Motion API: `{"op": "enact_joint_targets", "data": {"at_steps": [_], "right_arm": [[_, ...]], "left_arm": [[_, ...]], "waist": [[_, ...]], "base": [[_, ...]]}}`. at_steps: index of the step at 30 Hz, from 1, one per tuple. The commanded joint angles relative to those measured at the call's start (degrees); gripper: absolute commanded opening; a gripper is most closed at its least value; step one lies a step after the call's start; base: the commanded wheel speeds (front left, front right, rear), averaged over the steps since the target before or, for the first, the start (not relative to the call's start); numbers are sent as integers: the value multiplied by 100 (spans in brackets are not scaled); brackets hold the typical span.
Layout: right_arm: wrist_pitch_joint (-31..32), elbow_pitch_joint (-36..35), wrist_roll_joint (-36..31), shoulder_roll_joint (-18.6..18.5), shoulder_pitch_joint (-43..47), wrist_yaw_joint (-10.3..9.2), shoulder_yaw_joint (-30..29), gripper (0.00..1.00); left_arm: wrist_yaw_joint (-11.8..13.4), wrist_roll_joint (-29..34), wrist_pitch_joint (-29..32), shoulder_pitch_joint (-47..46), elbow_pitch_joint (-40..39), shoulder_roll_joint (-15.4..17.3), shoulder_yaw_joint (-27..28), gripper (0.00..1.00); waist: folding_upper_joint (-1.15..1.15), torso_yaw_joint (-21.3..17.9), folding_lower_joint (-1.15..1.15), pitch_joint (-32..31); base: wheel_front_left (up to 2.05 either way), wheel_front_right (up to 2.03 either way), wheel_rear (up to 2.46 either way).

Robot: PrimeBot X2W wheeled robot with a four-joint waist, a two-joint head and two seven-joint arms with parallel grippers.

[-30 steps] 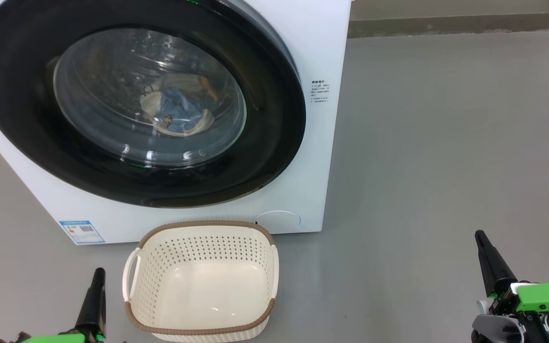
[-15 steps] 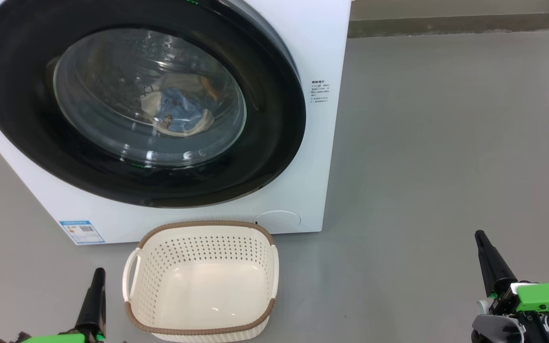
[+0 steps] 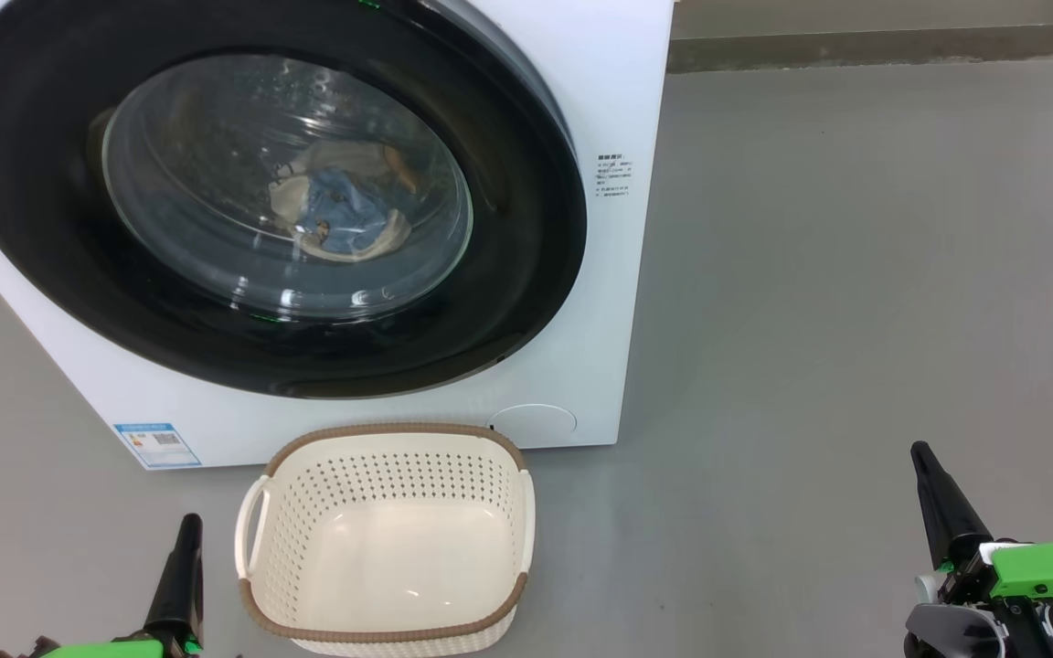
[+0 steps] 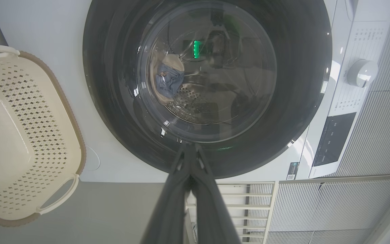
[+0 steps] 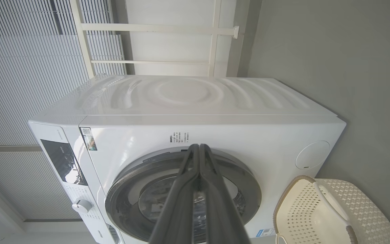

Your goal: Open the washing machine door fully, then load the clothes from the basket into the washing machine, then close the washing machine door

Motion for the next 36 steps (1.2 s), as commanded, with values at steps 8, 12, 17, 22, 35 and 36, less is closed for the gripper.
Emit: {"op": "enact_joint_targets", "data": {"at_steps": [8, 12, 17, 22, 35, 36], "right_arm": [[31, -168, 22, -46, -250, 1, 102, 0], [31, -168, 22, -46, -250, 1, 102, 0], [31, -168, 22, -46, -250, 1, 102, 0], [31, -168, 22, -46, -250, 1, 101, 0], [31, -168, 21, -46, -250, 1, 101, 0], [31, -168, 21, -46, -250, 1, 101, 0]], "left_arm": [[2, -48, 35, -244, -182, 53, 189, 0], [2, -48, 34, -244, -182, 53, 189, 0], [2, -48, 34, -244, -182, 53, 189, 0], [2, -48, 34, -244, -182, 53, 189, 0], [2, -48, 34, -244, -182, 53, 189, 0], [2, -48, 34, -244, -182, 53, 189, 0]], "waist": [[0, 0, 0, 0], [0, 0, 0, 0], [0, 0, 0, 0], [0, 0, 0, 0], [0, 0, 0, 0], [0, 0, 0, 0]], "base": [[0, 0, 0], [0, 0, 0], [0, 0, 0], [0, 0, 0], [0, 0, 0], [0, 0, 0]]}}
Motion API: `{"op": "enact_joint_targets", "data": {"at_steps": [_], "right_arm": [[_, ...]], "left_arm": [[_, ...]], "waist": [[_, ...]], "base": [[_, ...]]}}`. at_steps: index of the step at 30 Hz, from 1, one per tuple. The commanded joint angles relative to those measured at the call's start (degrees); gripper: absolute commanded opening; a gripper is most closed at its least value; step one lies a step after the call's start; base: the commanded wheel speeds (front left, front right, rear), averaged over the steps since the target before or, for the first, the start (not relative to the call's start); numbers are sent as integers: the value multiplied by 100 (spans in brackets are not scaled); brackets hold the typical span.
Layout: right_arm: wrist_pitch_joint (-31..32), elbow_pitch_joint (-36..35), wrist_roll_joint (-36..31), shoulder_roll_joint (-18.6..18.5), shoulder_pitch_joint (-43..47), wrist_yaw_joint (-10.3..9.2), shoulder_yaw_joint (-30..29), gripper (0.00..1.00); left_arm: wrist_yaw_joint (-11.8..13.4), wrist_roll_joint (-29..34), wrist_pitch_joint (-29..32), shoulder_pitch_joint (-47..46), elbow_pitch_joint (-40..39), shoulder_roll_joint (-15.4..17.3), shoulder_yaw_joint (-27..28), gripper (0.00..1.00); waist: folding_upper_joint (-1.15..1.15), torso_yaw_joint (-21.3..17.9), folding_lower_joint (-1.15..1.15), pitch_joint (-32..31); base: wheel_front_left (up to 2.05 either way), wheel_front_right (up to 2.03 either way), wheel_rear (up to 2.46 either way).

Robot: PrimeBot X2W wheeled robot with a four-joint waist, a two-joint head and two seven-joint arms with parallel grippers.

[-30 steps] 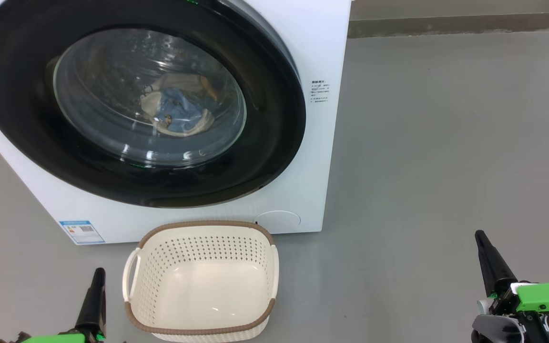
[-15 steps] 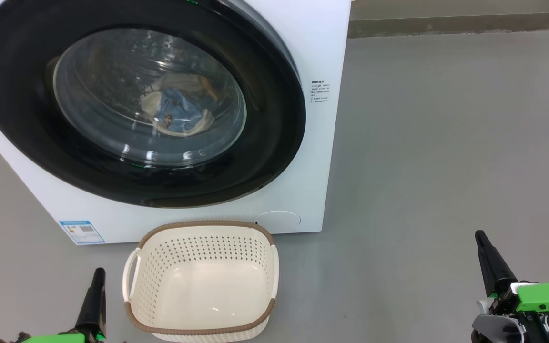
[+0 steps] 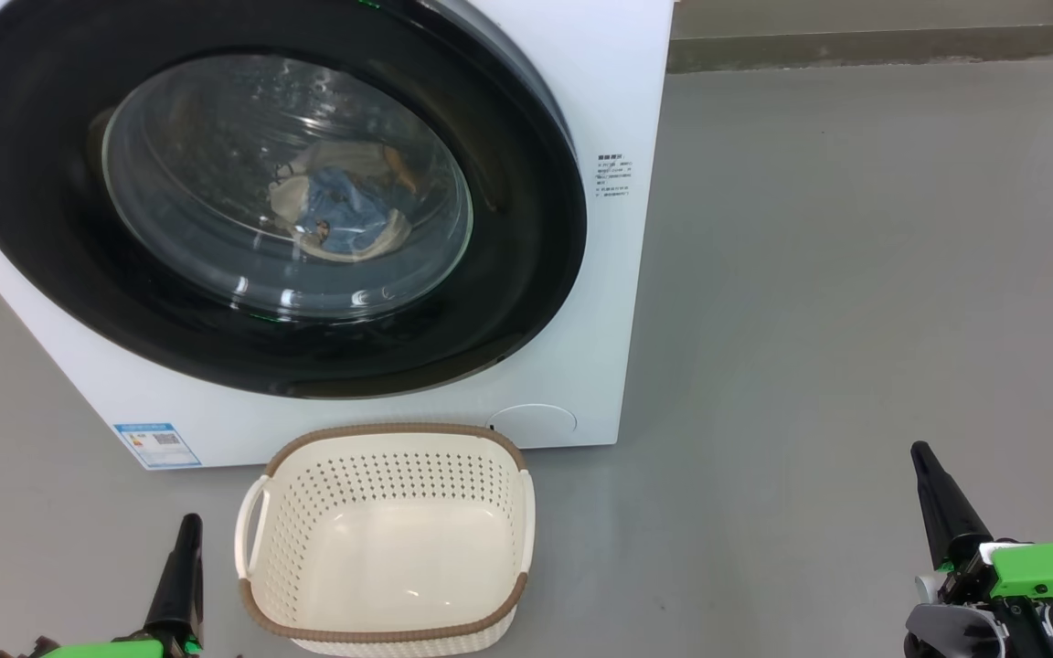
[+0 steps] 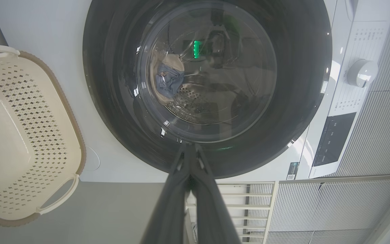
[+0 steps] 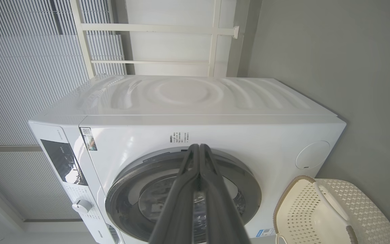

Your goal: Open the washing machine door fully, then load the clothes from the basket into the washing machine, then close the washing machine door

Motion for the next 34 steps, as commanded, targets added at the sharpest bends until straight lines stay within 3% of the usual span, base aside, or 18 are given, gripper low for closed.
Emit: {"op": "enact_joint_targets", "data": {"at_steps": [1, 34], "right_arm": [[31, -168, 21, -47, -250, 1, 102, 0], [30, -168, 24, -47, -250, 1, 105, 0]], "left_arm": [[2, -48, 34, -244, -182, 53, 189, 0], [2, -48, 34, -244, -182, 53, 189, 0]], "waist": [[0, 0, 0, 0], [0, 0, 0, 0]], "base": [[0, 0, 0], [0, 0, 0]]}}
